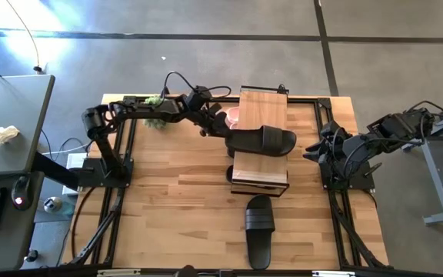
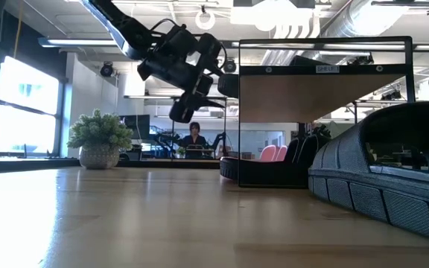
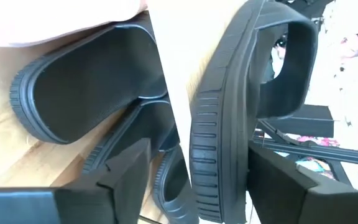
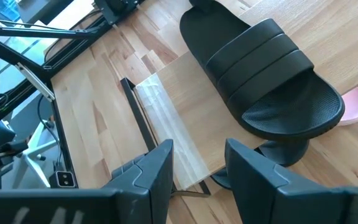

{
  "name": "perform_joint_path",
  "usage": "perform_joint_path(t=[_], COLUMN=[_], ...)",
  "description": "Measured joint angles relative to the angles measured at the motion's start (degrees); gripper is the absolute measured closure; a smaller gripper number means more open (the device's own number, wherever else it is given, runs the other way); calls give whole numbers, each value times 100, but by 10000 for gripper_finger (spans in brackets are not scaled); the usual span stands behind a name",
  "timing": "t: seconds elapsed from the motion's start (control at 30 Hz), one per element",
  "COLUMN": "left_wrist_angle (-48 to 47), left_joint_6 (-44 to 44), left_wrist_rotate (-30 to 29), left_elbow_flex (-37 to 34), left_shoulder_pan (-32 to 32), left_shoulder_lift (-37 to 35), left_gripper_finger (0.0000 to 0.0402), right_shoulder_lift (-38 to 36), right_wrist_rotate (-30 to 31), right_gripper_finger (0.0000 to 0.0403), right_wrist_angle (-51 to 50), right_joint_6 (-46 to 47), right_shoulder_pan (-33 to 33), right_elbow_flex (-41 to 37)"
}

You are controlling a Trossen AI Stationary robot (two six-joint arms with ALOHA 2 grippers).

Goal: Pick and place slides into the shelf
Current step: Put the black slipper on the shelf

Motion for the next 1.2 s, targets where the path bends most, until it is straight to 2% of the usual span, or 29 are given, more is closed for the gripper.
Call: perform_joint_path(t=[0.3,0.5,0.63,0.87,1.2], left_wrist_angle=[-194,-967,-1403,-1407,-912], left_joint_6=[274,662,865,901,871], left_wrist_rotate=[390,731,743,369,386], left_elbow_flex=[-2,-4,-4,-5,-8], left_shoulder_pan=[211,566,739,634,520], left_shoulder_lift=[0,-73,-242,-427,-513], left_gripper_finger=[132,130,132,128,130], right_shoulder_lift=[4,4,2,3,2], right_wrist_rotate=[38,-46,-145,-35,-11], right_gripper_finger=[269,269,269,269,269], right_wrist_angle=[-7,-9,-9,-11,-11], right_joint_6=[-37,-153,-153,-298,-278], right_shoulder_pan=[-1,-1,-1,-1,-1], right_elbow_flex=[0,0,0,0,0])
